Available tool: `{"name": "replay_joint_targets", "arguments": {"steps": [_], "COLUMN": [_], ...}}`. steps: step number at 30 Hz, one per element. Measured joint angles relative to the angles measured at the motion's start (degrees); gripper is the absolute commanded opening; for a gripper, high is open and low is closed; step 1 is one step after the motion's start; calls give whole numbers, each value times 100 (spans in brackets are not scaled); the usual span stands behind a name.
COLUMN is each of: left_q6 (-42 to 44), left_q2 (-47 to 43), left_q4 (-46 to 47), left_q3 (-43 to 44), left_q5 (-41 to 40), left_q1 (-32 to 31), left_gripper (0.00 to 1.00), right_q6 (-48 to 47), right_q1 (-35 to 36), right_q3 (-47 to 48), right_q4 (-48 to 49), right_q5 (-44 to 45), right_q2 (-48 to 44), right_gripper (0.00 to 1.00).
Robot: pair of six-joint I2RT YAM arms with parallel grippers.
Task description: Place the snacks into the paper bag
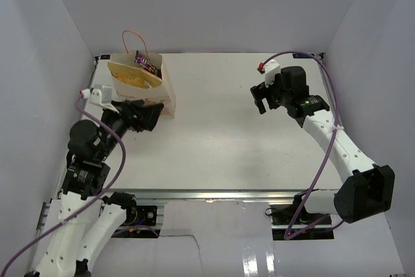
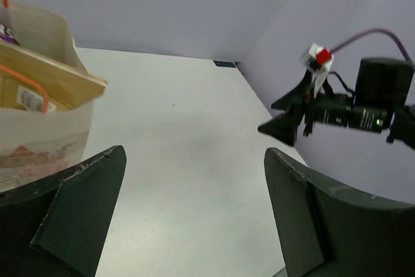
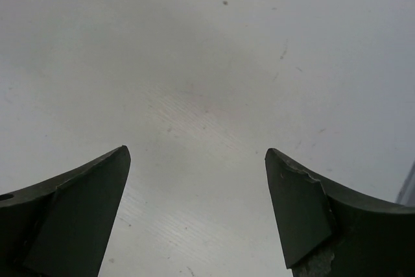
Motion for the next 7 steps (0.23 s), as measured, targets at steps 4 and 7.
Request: {"name": "replay_joint_targets", "arguments": {"steps": [4, 7], "left_q6": [20, -68], "left_q2": [-1263, -1685], "left_q4": [-114, -282], "left_q3": [-1408, -2035], "left_q5": [426, 516], "left_q1": [-2, -2], "left_gripper": [98, 98], "right_q6": [101, 144], "right_q1": [-57, -85], "right_q3": [-186, -356], "right_q4": [162, 184], "right_q5": [737, 999], "right_q2": [-446, -656], "right_gripper": [90, 90]}}
